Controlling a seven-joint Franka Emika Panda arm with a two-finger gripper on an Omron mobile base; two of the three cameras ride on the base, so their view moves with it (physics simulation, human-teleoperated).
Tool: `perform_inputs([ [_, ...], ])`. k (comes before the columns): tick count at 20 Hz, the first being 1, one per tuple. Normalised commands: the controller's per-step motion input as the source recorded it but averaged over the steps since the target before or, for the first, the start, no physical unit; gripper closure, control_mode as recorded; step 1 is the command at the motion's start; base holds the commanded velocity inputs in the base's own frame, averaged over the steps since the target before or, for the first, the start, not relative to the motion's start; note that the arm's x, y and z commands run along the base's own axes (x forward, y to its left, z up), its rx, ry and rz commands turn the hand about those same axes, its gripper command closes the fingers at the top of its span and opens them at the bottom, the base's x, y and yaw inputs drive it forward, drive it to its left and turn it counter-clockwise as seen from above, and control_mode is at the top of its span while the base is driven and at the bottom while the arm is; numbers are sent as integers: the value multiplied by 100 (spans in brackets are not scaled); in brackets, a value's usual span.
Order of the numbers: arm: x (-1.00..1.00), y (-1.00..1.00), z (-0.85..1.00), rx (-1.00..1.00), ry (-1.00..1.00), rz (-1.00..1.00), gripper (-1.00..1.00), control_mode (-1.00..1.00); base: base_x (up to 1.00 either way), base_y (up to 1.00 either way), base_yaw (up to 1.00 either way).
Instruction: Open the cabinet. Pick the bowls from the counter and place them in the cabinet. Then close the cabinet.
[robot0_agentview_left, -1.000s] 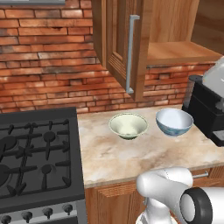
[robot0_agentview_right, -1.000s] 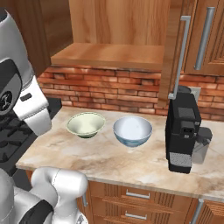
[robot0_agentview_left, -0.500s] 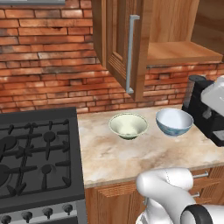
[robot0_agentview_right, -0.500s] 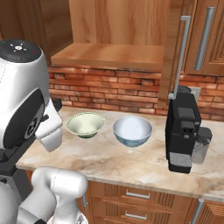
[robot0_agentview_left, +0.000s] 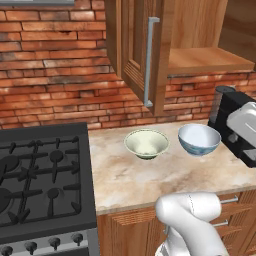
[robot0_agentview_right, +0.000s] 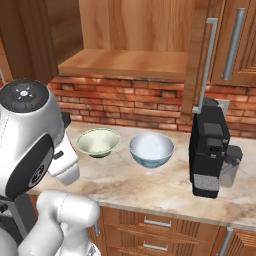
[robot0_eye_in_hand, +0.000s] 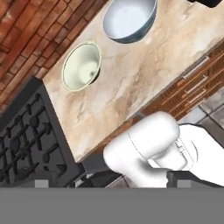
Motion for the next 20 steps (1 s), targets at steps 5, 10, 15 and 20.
perform_inputs([
  [5, 5, -19, -25, 0, 0, -28, -100, -100, 0, 0, 0],
  [10, 0, -21, -35, 0, 1, -30, -100, -100, 0, 0, 0],
  [15, 8, -29, -31, 4, -4, -23, -100, -100, 0, 0, 0],
  [20, 27, -26, -31, 4, -3, -16, -100, -100, 0, 0, 0],
])
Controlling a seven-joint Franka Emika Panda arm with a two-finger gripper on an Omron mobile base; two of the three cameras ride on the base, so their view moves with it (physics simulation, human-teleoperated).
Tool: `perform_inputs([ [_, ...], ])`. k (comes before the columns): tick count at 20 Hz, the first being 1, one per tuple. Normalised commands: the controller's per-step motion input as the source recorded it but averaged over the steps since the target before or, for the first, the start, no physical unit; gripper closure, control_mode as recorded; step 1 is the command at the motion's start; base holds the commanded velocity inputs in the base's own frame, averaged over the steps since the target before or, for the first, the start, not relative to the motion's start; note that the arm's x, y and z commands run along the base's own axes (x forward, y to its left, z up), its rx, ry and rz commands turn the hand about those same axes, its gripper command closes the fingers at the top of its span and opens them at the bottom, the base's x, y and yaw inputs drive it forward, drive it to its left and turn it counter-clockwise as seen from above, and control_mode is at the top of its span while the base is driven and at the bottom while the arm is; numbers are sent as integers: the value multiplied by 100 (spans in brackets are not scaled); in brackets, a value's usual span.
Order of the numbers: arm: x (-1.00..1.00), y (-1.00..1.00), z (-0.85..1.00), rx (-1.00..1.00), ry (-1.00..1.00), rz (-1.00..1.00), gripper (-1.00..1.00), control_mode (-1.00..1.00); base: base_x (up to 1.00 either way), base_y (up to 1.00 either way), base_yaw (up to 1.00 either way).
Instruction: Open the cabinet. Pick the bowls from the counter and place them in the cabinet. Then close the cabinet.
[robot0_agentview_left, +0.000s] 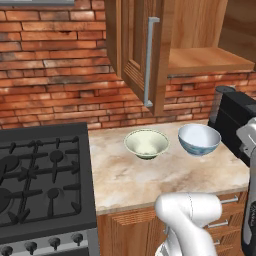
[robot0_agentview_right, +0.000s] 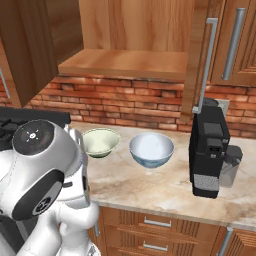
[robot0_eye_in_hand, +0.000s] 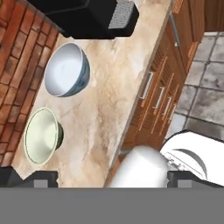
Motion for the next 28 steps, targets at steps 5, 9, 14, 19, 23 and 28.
perform_inputs([
  [5, 50, -27, -20, 0, -2, -12, -100, -100, 0, 0, 0],
  [9, 36, -33, 0, 0, -1, -4, -100, -100, 0, 0, 0],
  [14, 58, -12, -9, 0, 0, 0, -100, -100, 0, 0, 0],
  [19, 45, -5, -24, 0, 0, 0, -100, -100, 0, 0, 0],
  [23, 49, -8, -26, 0, 0, 0, -100, -100, 0, 0, 0],
  [28, 54, -24, -7, 2, 0, 0, -100, -100, 0, 0, 0],
])
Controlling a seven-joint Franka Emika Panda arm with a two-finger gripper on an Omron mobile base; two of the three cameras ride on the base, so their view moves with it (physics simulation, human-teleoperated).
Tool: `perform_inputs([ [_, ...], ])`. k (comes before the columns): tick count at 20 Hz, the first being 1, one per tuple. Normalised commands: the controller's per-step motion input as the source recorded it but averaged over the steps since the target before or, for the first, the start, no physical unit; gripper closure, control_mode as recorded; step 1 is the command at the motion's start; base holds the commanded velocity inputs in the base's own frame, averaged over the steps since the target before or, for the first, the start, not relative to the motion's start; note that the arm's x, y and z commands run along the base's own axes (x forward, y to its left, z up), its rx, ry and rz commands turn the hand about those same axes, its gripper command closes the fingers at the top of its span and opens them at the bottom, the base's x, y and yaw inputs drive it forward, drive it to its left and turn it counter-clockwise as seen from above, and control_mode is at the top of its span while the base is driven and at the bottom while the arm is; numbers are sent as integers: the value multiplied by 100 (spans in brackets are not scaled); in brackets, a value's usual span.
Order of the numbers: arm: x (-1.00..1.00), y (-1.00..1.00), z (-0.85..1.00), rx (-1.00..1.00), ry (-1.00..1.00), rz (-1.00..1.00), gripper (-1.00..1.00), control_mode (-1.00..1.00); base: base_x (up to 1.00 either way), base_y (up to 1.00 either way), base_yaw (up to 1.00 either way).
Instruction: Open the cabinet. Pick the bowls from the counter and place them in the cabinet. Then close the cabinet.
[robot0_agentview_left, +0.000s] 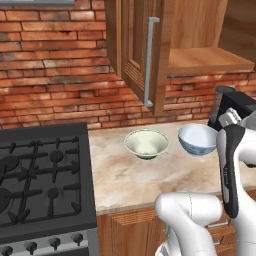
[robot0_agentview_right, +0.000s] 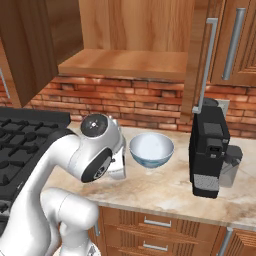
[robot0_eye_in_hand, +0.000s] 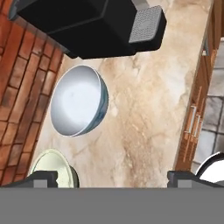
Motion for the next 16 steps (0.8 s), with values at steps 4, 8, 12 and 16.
perform_inputs([
  [4, 18, -34, -22, 7, 4, 0, -100, -100, 0, 0, 0],
  [8, 1, -2, -48, 3, 5, 0, -100, -100, 0, 0, 0],
  [12, 18, -2, -45, 1, 1, 0, -100, -100, 0, 0, 0],
  [16, 46, -2, -35, 0, 0, 0, -100, -100, 0, 0, 0],
])
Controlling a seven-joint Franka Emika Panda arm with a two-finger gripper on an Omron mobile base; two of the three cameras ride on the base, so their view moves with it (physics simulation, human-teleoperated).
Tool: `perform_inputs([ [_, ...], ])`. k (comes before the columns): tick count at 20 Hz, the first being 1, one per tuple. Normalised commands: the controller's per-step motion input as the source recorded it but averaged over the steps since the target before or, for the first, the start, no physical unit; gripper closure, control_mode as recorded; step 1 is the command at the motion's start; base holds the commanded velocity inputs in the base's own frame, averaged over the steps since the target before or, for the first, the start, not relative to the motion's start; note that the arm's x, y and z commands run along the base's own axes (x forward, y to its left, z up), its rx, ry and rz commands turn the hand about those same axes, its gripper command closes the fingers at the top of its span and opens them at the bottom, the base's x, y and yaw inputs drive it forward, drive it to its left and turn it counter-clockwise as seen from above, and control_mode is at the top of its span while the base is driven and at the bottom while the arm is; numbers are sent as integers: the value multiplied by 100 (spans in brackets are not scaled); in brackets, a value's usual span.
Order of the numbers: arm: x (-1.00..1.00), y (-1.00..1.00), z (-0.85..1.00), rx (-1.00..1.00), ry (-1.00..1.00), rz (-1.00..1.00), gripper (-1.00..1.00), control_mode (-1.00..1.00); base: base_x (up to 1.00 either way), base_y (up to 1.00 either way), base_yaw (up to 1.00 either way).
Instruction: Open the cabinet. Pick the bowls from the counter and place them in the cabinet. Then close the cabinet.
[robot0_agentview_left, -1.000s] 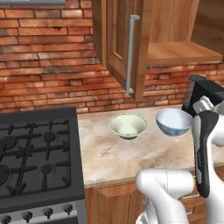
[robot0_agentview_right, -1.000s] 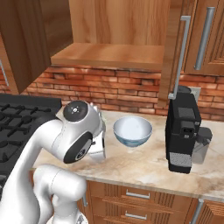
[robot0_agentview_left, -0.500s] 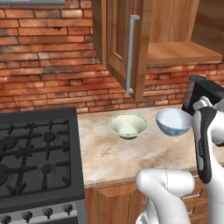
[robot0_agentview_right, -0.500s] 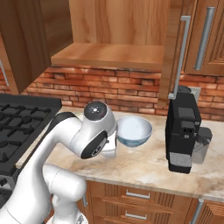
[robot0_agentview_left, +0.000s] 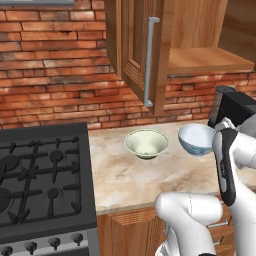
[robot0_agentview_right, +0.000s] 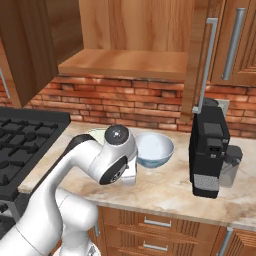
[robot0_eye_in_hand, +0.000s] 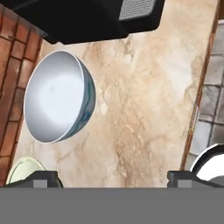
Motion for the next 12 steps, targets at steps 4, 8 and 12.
perform_inputs([
  [4, 42, -8, -41, 1, 0, 0, -100, -100, 0, 0, 0],
  [8, 45, -17, -36, 2, 0, 0, -100, -100, 0, 0, 0],
  [12, 58, -35, -12, 2, 2, 0, -100, -100, 0, 0, 0],
])
